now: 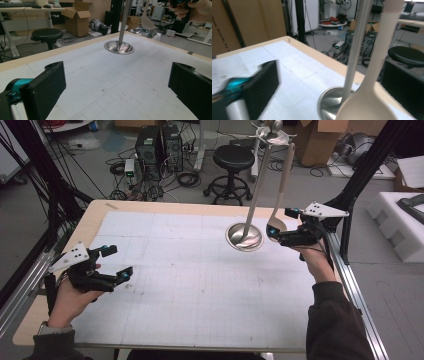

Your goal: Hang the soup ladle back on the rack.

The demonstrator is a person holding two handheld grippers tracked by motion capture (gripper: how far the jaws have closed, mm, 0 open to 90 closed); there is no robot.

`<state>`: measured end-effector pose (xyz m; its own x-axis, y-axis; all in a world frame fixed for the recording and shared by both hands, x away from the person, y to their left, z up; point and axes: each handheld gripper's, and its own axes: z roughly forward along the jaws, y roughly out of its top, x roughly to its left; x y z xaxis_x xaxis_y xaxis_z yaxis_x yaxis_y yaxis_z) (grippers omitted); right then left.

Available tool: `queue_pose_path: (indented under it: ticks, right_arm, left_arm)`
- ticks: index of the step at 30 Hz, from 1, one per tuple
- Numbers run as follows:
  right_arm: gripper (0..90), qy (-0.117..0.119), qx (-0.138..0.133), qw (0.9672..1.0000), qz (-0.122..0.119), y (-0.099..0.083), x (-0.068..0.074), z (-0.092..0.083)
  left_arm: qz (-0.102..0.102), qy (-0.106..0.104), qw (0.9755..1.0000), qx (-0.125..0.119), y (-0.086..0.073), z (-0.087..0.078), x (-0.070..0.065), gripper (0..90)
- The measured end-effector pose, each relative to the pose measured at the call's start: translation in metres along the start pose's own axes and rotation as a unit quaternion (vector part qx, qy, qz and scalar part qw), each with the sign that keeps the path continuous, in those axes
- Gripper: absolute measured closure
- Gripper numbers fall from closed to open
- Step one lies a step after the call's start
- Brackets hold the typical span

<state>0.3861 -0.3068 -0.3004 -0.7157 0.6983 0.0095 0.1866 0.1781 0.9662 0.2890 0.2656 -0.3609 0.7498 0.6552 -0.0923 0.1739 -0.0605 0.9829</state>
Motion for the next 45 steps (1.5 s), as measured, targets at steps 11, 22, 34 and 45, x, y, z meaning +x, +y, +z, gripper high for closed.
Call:
queue_pose_path:
  ticks: [11,22,34,45]
  right_arm:
    - [0.0,0.023,-0.020,0.9994,-0.015,-0.023,0.037,-0.017]
    - [0.0,0.029,-0.038,0.9988,-0.010,-0.050,0.050,-0.043]
    - [0.0,0.021,-0.051,0.9984,0.014,-0.086,0.046,-0.072]
    - [0.0,0.019,-0.046,0.9984,0.027,-0.102,0.041,-0.082]
  left_arm:
    - [-0.002,-0.003,0.9999,-0.012,0.002,0.000,0.001,1.8]
    - [-0.007,-0.016,0.9996,-0.022,0.003,-0.001,-0.001,1.8]
    - [-0.006,-0.019,0.9997,-0.014,0.001,0.001,-0.004,1.8]
    - [-0.006,-0.016,0.9998,-0.012,-0.002,0.005,-0.003,1.8]
